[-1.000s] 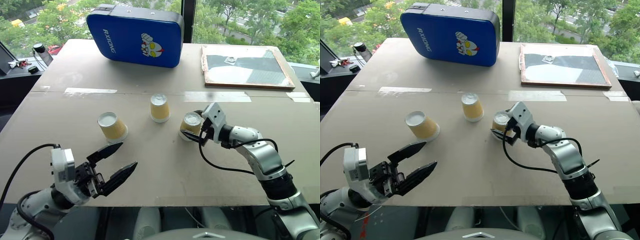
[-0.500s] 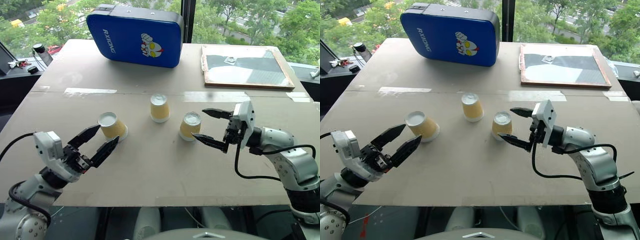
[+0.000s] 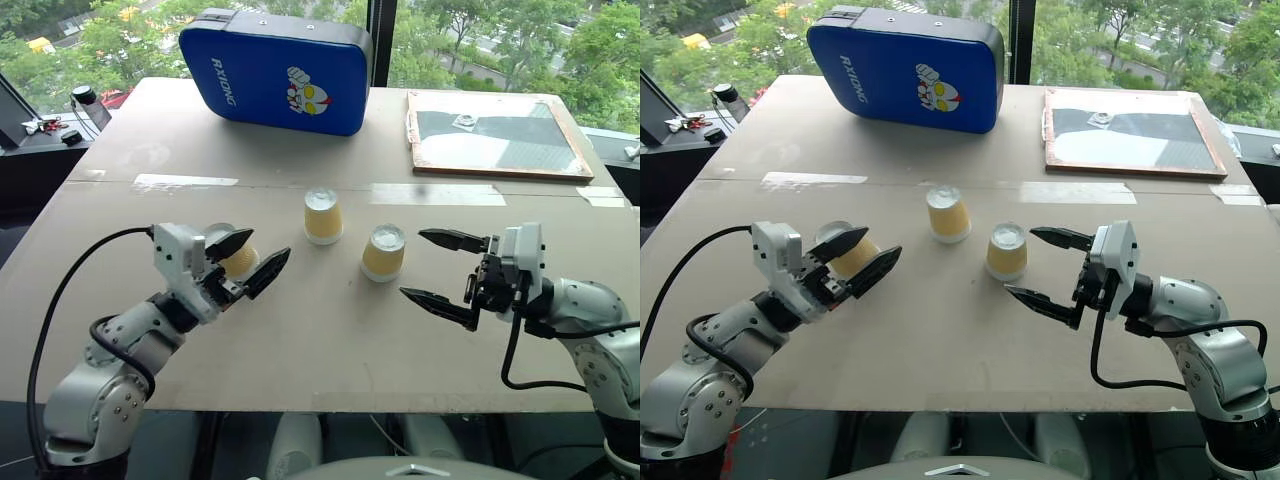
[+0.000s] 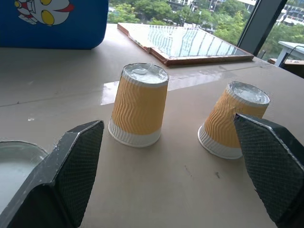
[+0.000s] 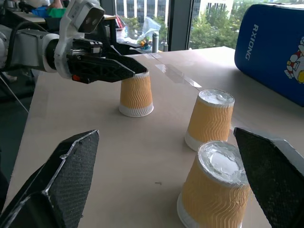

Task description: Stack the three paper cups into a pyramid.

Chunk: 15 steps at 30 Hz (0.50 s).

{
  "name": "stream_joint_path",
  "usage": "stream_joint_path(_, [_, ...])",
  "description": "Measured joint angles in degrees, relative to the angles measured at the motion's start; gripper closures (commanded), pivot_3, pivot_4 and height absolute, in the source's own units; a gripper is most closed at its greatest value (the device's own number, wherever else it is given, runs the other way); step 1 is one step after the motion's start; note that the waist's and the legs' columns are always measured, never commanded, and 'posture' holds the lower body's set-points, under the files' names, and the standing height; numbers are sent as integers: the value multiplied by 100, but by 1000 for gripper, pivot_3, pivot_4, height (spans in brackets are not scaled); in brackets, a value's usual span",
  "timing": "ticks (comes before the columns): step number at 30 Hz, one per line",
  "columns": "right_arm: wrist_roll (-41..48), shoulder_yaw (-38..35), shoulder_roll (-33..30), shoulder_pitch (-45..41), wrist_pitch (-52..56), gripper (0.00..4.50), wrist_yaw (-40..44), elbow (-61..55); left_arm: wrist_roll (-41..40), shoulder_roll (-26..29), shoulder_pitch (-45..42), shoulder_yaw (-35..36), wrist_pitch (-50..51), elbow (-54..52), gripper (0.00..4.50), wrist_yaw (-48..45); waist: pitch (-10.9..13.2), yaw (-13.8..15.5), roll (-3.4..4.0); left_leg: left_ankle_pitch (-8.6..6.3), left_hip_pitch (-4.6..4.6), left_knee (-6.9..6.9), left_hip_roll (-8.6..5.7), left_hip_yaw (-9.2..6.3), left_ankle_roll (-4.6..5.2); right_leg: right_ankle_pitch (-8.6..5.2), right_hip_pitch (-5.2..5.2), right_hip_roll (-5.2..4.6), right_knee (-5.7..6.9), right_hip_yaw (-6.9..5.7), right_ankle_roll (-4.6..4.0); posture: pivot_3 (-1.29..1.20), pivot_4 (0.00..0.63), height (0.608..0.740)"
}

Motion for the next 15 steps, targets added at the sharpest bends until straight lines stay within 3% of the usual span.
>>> stream_joint_path(8, [-45,-463,-197,593,-308,10,-15,-62,216,-371,-1787,-663,1315,393,0,1350,0,-32,0,3,3,6,-3,-11,-4,1,7,4,1,-2,1,0,150,740])
stream_joint_path(15, [-68,-731,-208,1097,-431,10,-208,-370,861,-515,-2435,-1242,1515,1210,0,1397,0,1,0,15,0,7,-7,-15,-25,0,7,4,0,-7,1,0,150,740])
